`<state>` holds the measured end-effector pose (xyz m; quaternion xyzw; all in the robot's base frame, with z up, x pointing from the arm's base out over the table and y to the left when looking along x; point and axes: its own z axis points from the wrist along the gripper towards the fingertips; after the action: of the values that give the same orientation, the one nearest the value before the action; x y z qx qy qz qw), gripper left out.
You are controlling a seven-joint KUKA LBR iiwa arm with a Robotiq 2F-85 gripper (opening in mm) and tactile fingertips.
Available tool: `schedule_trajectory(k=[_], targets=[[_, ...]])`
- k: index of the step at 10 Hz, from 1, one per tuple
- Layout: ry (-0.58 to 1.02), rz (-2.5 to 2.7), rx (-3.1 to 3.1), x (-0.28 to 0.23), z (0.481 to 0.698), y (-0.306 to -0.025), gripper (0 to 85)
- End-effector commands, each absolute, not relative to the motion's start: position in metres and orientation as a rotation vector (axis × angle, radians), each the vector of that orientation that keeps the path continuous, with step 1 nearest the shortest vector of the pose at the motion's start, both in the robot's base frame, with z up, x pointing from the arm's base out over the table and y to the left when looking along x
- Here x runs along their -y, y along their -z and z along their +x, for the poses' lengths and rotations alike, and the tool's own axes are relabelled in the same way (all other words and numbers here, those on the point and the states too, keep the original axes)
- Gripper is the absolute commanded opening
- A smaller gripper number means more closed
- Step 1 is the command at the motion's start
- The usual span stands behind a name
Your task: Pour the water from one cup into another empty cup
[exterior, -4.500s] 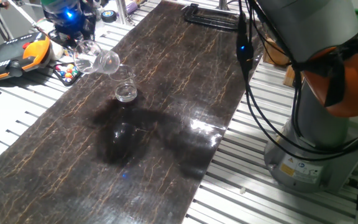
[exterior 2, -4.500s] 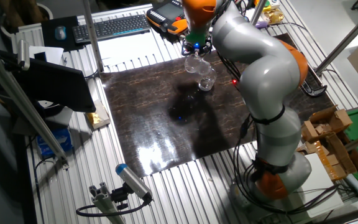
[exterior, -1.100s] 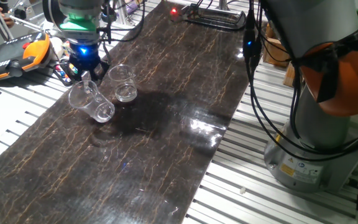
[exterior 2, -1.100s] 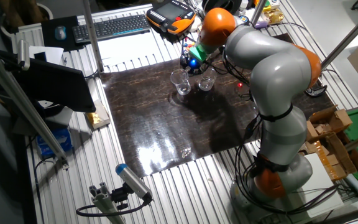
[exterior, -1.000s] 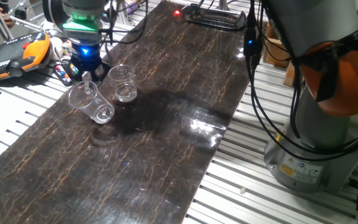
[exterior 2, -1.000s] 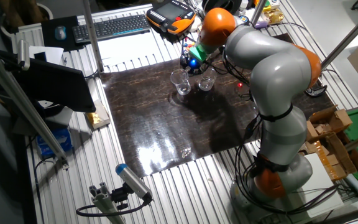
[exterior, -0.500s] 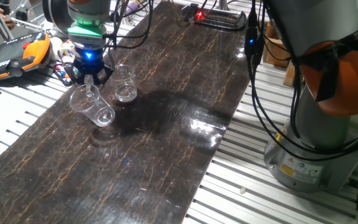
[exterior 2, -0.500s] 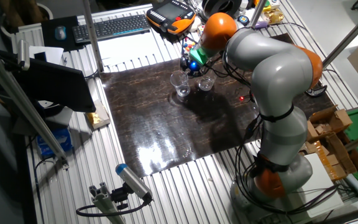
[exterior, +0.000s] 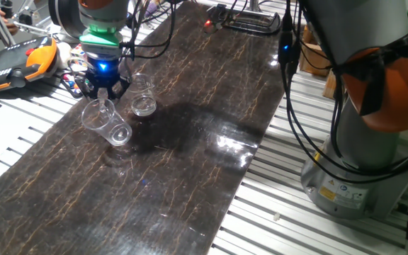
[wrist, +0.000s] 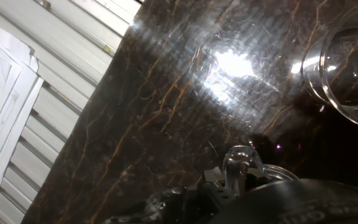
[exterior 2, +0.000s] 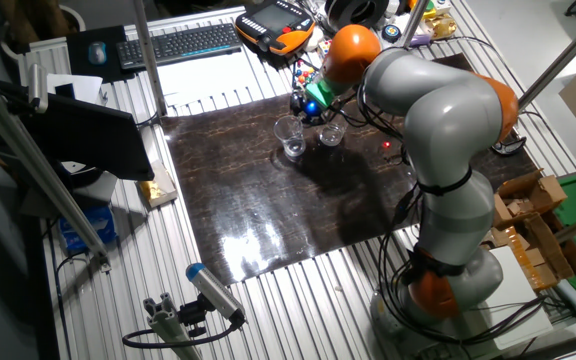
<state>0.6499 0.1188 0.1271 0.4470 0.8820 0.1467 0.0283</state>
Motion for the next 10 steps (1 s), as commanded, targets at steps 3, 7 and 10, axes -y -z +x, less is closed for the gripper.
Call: schedule_trajectory(k=[3,7,10], targets=[[-0.463,1.387,-2.710,-0.1193,0.6487,-0.1259,0.7],[-0.479,1.392,-2.700,-0.1194,0.6479,-0.1241,1.3],[-0.491,1.395,-2.688,-0.1190,0.6474,-0.1206,11.3]])
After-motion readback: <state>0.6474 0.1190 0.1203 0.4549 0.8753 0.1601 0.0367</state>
